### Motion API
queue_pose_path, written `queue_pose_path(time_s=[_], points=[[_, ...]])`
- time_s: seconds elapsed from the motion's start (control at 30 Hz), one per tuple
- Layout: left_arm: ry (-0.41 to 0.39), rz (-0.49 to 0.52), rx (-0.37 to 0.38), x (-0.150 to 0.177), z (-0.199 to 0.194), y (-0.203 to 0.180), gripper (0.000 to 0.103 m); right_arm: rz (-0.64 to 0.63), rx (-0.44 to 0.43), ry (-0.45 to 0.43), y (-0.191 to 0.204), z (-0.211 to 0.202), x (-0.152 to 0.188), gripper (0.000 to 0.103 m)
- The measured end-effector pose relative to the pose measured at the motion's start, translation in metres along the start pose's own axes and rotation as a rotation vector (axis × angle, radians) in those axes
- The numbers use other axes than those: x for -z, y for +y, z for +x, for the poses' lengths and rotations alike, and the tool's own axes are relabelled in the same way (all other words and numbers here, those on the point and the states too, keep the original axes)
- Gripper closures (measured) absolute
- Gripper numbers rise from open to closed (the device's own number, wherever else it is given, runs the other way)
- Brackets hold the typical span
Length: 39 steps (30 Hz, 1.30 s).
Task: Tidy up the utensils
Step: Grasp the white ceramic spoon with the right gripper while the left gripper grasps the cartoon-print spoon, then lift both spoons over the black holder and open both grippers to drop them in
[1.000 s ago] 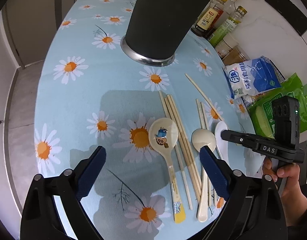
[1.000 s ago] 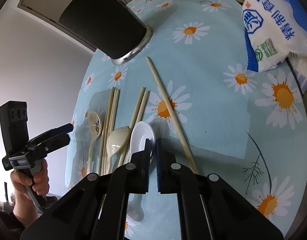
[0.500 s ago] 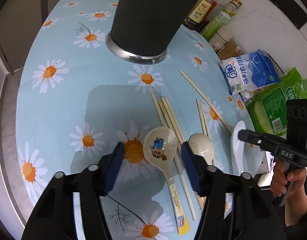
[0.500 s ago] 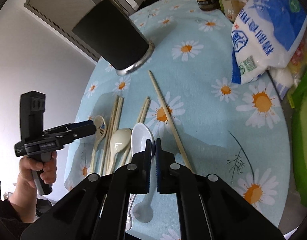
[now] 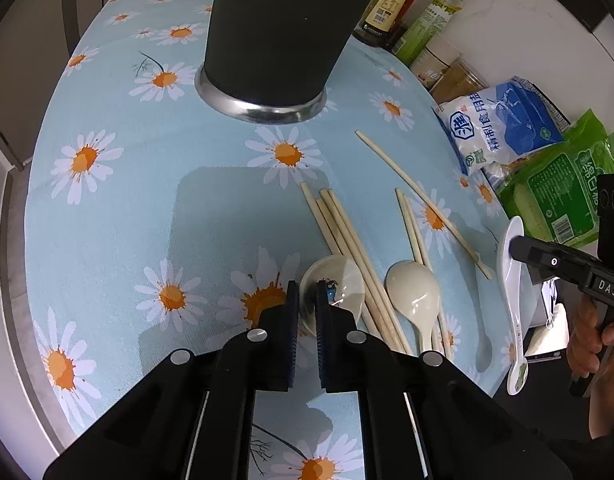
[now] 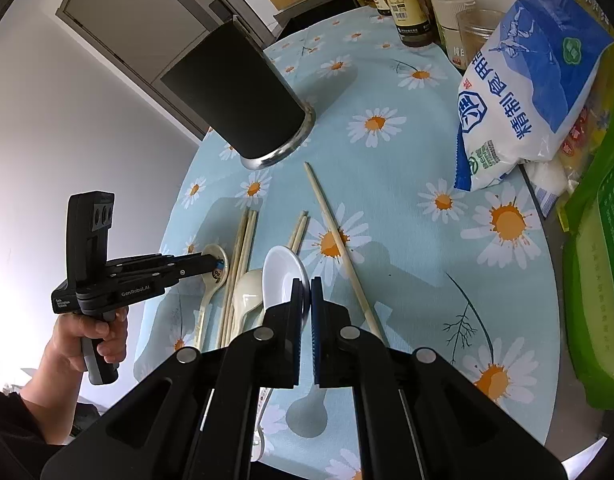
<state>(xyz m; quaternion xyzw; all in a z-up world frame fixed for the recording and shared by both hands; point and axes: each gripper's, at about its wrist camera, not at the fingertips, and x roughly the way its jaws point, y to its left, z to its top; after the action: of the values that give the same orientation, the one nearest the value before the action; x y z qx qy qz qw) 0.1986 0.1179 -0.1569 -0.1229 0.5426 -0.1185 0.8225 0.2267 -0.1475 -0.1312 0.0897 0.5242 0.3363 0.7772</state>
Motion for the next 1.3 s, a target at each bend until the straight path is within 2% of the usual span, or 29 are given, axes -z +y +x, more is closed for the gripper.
queue_pose_path(time_s=[0.27,0.5,0.83,1.0,1.3], points=[[-0.043,0.011,-0.016,0.003,-0.014,0.002,0.100,-0.017,-0.006,-0.017,0.007,0.001,-0.002,0.098],[-0.121,0.023,-0.039,0.004,-0.039,-0.005,0.100,-0.051,-0.024,-0.061,0.020,-0.004,-0.010,0.098],[-0.291,0.030,-0.066,-0.011,-0.089,-0.015,0.100,-0.145,-0.042,-0.140,0.050,-0.009,-0.034,0.098],[-0.400,0.038,-0.070,-0.020,-0.115,-0.018,0.100,-0.198,-0.026,-0.211,0.068,-0.015,-0.049,0.098],[-0.526,0.084,-0.095,-0.048,-0.146,-0.025,0.100,-0.291,-0.051,-0.351,0.099,-0.026,-0.082,0.098]])
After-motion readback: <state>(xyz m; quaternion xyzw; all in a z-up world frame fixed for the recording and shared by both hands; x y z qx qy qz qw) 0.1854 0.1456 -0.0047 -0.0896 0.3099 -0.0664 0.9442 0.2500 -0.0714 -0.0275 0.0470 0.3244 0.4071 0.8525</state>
